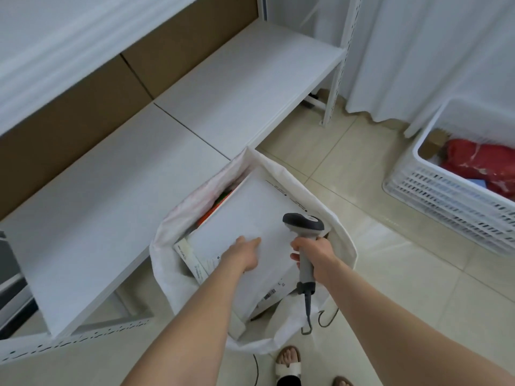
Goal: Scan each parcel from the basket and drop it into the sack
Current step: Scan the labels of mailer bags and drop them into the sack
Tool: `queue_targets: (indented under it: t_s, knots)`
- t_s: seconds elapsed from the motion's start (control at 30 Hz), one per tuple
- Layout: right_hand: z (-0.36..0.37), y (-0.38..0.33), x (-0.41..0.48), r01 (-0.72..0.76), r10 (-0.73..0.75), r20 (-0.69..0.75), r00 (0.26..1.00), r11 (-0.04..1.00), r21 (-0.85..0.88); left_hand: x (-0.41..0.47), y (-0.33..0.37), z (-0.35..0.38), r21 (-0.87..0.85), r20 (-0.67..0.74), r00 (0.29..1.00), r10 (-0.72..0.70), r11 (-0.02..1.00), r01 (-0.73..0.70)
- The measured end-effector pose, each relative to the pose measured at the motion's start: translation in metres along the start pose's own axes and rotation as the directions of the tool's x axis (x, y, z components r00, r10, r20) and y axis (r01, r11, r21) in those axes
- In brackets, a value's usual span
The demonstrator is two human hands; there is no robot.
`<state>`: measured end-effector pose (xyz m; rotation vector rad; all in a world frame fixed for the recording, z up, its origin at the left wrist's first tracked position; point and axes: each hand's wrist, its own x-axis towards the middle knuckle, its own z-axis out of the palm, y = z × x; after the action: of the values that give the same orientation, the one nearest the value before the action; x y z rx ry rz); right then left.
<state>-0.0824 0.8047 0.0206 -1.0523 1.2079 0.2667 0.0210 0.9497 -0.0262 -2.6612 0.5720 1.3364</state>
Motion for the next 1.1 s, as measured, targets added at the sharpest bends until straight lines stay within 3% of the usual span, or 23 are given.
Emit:
queue_targets:
  t_s: [0.27,0.77,1.1]
  knots:
    - [-0.027,0.006,-0.02,0.003,-0.003,0.011,1.0,0.999,0.036,-0.019,0.021,0.004,-0.009,0.021,1.0,-0.017,1.0,0.018]
    - [-0.098,-0.021,-0.113,0.077,-0.083,0.036,0.996,0.985,0.157,-0.121,0.081,-0.053,0.03,-0.134,0.991,-0.009,0.999,0.013]
    - [-0.207,-0.059,-0.203,0.227,-0.228,-0.011,0.974,0.963,0.149,-0.226,0.207,-0.113,0.119,-0.306,0.941,0.148,0.986,-0.116]
